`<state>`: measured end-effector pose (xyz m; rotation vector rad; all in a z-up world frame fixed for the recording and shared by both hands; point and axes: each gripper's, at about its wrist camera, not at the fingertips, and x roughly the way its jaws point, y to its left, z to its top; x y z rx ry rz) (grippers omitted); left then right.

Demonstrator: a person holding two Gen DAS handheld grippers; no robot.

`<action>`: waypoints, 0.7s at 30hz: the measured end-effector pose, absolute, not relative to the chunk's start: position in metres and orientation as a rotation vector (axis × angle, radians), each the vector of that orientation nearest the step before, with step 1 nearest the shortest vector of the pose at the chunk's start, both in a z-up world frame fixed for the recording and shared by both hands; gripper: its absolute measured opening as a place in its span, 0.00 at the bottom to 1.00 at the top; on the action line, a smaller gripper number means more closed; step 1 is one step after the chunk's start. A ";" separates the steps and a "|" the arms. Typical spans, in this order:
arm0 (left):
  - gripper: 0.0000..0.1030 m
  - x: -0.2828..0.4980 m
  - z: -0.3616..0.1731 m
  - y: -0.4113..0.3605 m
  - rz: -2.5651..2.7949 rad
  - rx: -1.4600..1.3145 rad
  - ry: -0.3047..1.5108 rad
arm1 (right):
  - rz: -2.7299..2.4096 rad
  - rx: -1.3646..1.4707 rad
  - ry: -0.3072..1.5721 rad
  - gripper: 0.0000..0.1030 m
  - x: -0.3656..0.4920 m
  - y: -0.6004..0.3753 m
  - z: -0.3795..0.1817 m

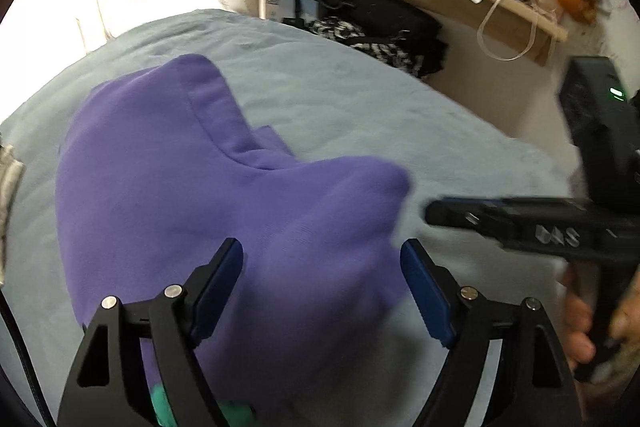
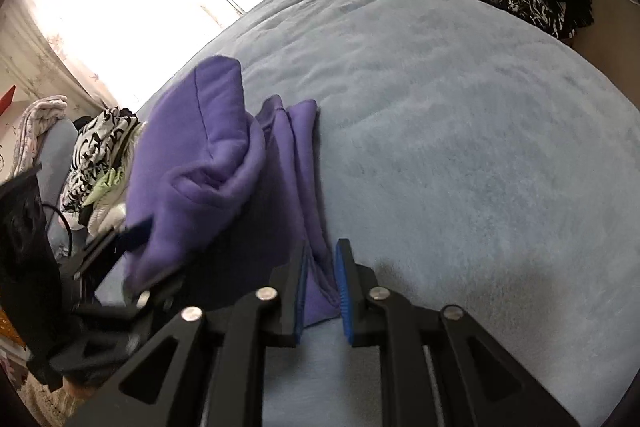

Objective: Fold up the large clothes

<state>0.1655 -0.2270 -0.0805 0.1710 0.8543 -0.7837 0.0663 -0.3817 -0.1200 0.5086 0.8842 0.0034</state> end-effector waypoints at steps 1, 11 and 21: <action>0.77 0.162 -0.076 -0.224 -0.798 0.162 0.863 | 0.005 0.511 0.881 0.26 0.067 -0.382 -0.117; 0.77 0.191 -0.037 -0.141 -0.613 0.021 0.885 | 0.196 0.525 0.918 0.30 0.109 -0.371 -0.079; 0.77 0.284 -0.100 -0.077 -0.512 -0.168 1.141 | 0.272 0.558 1.174 0.34 0.188 -0.352 -0.125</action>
